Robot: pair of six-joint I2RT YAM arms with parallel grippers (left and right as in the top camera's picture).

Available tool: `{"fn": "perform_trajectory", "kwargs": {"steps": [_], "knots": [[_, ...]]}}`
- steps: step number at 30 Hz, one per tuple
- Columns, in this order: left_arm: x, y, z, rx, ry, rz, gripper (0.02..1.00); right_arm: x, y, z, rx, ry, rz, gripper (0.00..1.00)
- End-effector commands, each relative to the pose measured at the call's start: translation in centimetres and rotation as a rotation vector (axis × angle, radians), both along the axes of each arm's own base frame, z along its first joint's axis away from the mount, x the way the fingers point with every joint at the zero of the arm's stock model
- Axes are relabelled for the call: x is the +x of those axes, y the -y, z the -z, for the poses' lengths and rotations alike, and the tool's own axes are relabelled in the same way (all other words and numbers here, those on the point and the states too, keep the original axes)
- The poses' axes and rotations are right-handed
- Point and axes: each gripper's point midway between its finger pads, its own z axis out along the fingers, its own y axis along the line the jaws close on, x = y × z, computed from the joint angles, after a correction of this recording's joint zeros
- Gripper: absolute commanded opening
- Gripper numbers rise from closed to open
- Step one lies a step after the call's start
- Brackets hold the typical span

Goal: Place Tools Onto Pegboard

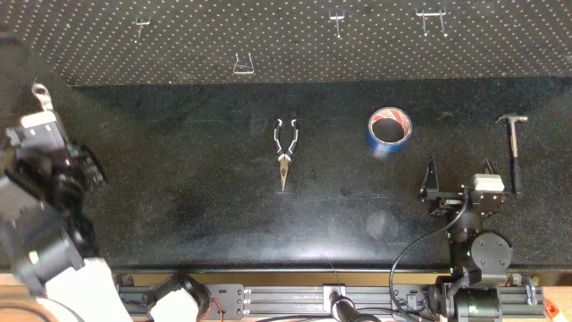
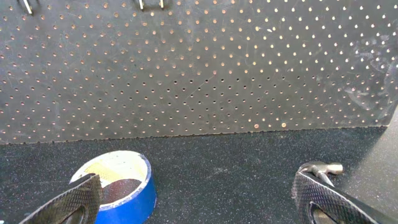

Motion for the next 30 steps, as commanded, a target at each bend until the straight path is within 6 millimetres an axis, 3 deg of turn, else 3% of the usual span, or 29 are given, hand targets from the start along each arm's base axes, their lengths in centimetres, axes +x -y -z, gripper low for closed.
{"fn": "perform_trajectory", "kwargs": {"steps": [1, 4, 7, 9, 15, 19, 23, 30], "knots": [[3.7, -1.5, 1.0, -0.065, 0.049, -0.002, 0.029, 0.0, 0.0, 0.2, -0.013, -0.005, -0.001, 1.000], [5.1, 0.3, 0.9, -0.042, 0.050, 0.047, 0.029, 0.0, 0.0, 0.2, -0.013, -0.005, -0.001, 0.998], [6.7, 4.2, 0.9, -0.035, 0.040, 0.119, 0.029, 0.0, 0.0, 0.2, -0.013, -0.005, -0.001, 1.000], [7.3, 5.6, 0.8, -0.072, 0.061, 0.131, 0.029, 0.0, 0.0, 0.2, -0.013, -0.005, -0.001, 1.000], [7.9, 5.3, 3.4, -0.076, 0.165, 0.108, 0.027, 0.0, 0.0, 0.2, -0.013, -0.005, -0.001, 0.998], [8.1, 7.4, 4.6, -0.071, 0.182, 0.165, 0.029, 0.0, 0.0, 0.2, -0.013, -0.005, -0.001, 1.000], [8.6, 9.2, 4.8, -0.066, 0.177, 0.225, 0.029, 0.0, 0.0, 0.2, -0.013, -0.005, -0.001, 0.998], [9.0, 8.8, 5.7, 0.005, 0.133, 0.230, 0.029, 0.0, 0.0, 0.2, -0.013, -0.005, -0.001, 1.000]]}}
